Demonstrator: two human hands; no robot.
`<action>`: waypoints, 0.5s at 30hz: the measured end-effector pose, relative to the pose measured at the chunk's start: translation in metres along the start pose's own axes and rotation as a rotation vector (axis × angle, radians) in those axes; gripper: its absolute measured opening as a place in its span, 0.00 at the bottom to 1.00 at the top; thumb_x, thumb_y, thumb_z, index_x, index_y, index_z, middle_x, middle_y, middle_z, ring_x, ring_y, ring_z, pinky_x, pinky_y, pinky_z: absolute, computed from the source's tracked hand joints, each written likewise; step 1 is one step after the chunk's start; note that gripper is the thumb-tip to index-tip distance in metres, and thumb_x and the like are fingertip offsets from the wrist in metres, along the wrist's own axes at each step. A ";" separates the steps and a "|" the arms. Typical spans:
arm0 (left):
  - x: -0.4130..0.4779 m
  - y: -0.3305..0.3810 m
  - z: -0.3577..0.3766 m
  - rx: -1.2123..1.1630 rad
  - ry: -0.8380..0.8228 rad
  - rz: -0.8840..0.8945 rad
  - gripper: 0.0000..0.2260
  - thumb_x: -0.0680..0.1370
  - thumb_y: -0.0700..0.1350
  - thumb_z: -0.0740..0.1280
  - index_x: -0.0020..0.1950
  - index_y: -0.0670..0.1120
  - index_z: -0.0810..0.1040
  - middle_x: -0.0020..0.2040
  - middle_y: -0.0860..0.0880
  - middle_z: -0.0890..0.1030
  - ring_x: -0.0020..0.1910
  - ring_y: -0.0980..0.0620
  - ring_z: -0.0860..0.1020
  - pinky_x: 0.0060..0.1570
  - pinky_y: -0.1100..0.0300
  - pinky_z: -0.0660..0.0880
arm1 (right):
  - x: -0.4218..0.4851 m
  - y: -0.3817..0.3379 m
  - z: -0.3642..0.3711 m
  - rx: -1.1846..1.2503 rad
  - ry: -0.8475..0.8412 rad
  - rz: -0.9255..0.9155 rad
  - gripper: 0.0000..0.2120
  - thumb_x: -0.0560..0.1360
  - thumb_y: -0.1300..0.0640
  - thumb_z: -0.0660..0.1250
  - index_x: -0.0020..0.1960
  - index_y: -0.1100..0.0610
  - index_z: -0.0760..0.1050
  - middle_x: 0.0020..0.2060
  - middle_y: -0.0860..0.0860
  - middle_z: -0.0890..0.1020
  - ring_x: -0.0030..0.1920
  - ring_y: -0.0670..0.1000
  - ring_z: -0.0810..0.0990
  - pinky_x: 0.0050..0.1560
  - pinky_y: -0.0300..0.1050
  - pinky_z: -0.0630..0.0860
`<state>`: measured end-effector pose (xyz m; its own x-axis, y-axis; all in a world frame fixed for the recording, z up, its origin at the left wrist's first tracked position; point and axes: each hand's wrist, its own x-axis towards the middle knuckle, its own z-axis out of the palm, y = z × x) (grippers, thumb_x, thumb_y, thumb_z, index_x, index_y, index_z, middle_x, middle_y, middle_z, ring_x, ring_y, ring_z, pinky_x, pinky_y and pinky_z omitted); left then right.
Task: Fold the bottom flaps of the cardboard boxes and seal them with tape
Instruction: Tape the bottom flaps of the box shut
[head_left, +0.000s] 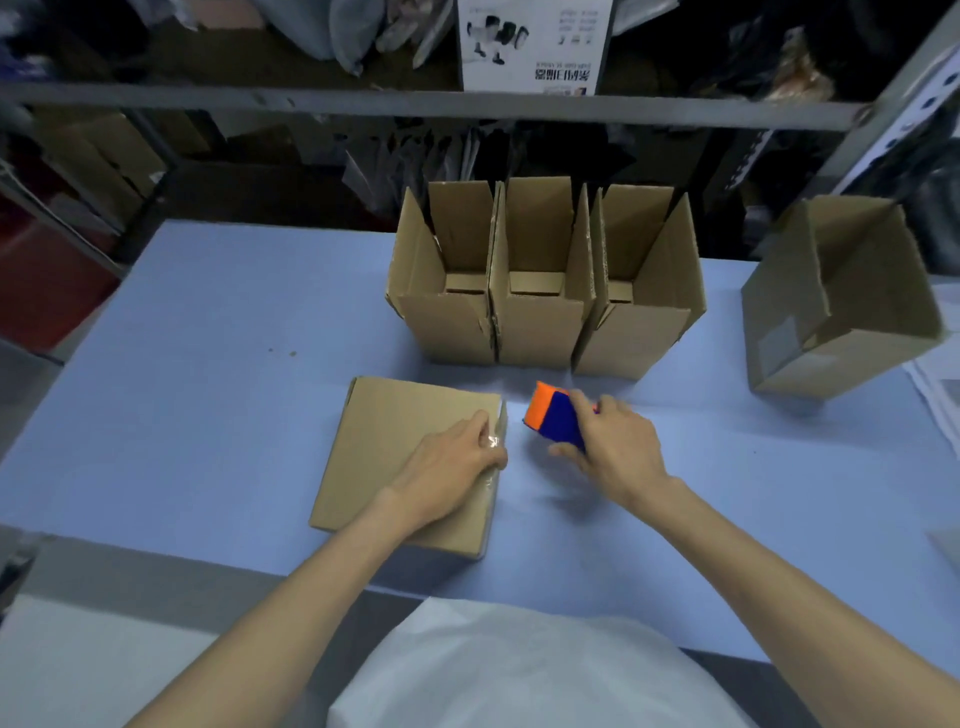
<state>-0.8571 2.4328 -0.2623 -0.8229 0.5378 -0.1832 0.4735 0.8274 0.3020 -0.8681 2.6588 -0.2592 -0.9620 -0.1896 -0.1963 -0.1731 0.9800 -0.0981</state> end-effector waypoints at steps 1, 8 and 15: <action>0.002 0.002 0.000 0.019 -0.012 -0.009 0.12 0.77 0.49 0.51 0.52 0.52 0.73 0.47 0.52 0.63 0.43 0.48 0.65 0.32 0.59 0.55 | 0.000 0.001 0.002 0.020 0.007 0.025 0.31 0.77 0.46 0.63 0.74 0.54 0.56 0.54 0.57 0.74 0.53 0.58 0.73 0.41 0.46 0.67; 0.021 0.016 -0.010 0.000 0.070 -0.132 0.21 0.76 0.41 0.62 0.69 0.50 0.69 0.54 0.46 0.69 0.53 0.44 0.70 0.45 0.54 0.67 | 0.000 -0.005 0.052 0.104 0.042 0.126 0.31 0.77 0.73 0.52 0.76 0.65 0.43 0.54 0.65 0.71 0.52 0.61 0.70 0.49 0.51 0.68; 0.066 0.012 -0.018 0.145 -0.184 -0.354 0.25 0.70 0.55 0.70 0.62 0.45 0.70 0.60 0.46 0.73 0.61 0.43 0.69 0.60 0.50 0.63 | -0.012 -0.008 0.049 0.394 0.221 0.235 0.29 0.67 0.67 0.71 0.68 0.66 0.69 0.51 0.62 0.76 0.49 0.61 0.75 0.46 0.51 0.75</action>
<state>-0.9114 2.4753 -0.2544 -0.8792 0.2251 -0.4200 0.2215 0.9734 0.0579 -0.8452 2.6500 -0.3036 -0.9944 0.0928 -0.0505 0.1056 0.8893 -0.4449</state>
